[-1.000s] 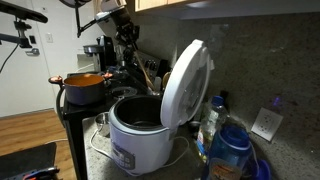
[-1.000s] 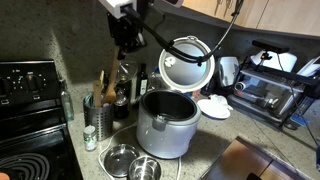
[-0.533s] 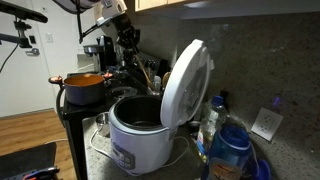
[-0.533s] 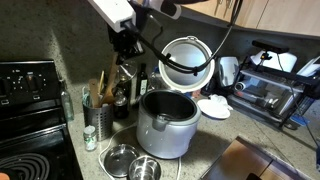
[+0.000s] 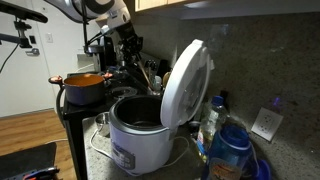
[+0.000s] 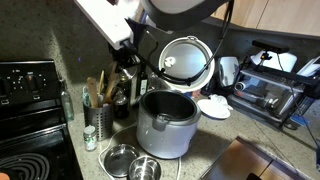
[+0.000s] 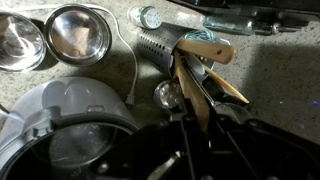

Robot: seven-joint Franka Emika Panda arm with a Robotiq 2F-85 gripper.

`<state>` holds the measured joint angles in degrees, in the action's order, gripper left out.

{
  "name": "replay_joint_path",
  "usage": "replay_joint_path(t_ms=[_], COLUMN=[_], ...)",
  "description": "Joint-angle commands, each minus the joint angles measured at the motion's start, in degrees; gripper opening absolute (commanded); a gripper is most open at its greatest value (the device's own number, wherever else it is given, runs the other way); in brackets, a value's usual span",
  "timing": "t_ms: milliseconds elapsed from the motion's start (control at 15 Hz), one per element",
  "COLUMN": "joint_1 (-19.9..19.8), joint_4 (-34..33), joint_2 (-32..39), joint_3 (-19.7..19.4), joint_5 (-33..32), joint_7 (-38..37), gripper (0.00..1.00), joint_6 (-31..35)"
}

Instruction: Get a wooden spoon from the rack, use it to stir in the cooker, and then put it back on the rack

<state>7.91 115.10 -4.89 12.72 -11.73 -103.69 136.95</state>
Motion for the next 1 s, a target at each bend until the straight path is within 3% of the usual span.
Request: replay_joint_path(t_ms=[0, 467, 533, 600, 933], joint_1=[0.07, 0.66, 0.67, 0.69, 0.75], joint_4=[1.03, 0.87, 0.71, 0.55, -0.50], joint_2=[1.54, 4.15, 4.03, 3.84, 3.20], joint_3=[-0.77, -1.35, -1.39, -1.41, -1.36], joint_5=[0.74, 0.47, 0.10, -0.09, -0.58], joint_7=[1.55, 2.67, 2.47, 2.39, 2.14], gripper=[0.05, 0.04, 0.37, 0.39, 0.74], joint_6=[2.24, 3.62, 3.58, 3.50, 2.16])
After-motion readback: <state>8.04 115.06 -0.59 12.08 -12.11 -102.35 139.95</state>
